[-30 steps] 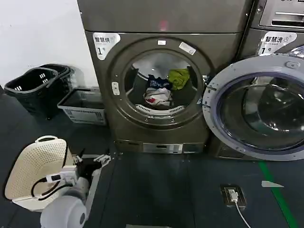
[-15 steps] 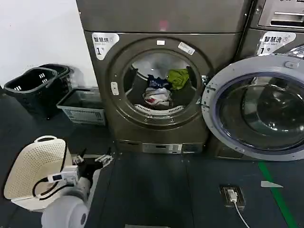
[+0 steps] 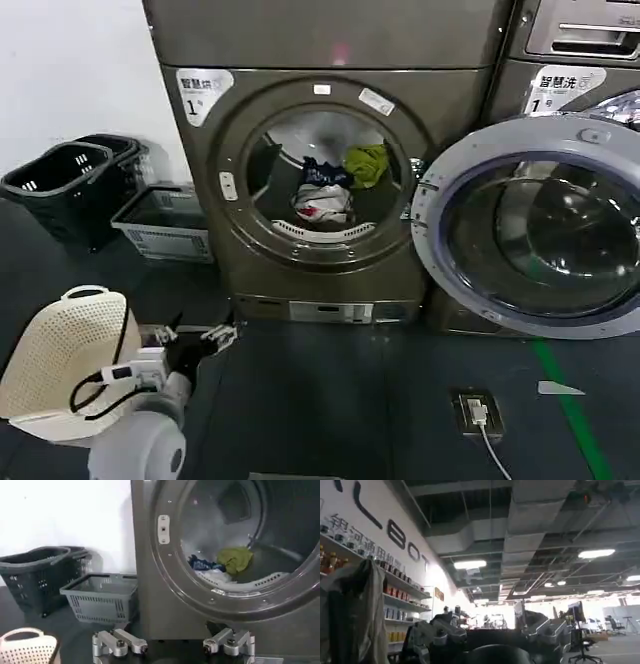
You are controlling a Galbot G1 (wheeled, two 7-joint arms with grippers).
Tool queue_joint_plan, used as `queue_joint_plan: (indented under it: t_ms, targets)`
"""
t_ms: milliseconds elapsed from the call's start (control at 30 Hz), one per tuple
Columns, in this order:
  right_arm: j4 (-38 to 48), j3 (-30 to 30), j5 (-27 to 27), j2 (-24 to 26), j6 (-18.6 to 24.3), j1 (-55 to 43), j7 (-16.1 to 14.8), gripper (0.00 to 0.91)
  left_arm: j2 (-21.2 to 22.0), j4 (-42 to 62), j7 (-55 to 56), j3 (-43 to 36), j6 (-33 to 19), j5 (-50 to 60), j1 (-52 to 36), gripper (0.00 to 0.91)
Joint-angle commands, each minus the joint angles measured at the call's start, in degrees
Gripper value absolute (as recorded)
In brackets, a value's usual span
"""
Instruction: Grasp the clothes from the dryer.
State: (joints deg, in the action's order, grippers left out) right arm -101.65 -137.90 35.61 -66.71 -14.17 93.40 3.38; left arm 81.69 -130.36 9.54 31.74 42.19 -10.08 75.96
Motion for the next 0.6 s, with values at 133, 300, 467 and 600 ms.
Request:
queue_joint_plan:
  t_ms: [133, 300, 467, 600]
  targets:
    - [0.1, -0.1, 0.0, -0.1, 0.1, -0.1, 0.1, 0.907, 0.0, 0.1, 0.2, 0.0, 2.8, -0.1, -0.1, 0.907]
    - [0.2, -0.2, 0.0, -0.3, 0.1, 0.0, 0.2, 0.907, 0.1, 0.1, -0.1, -0.2, 2.8, 0.3, -0.1, 0.907]
    - [0.2, -0.1, 0.0, -0.4, 0.2, 0.0, 0.2, 0.907, 0.1, 0.1, -0.3, -0.3, 2.8, 0.8, 0.1, 0.907]
    - [0.3, -0.2, 0.0, -0.5, 0.2, 0.0, 0.3, 0.907, 0.1, 0.1, -0.8, -0.4, 2.8, 0.6, 0.2, 0.907]
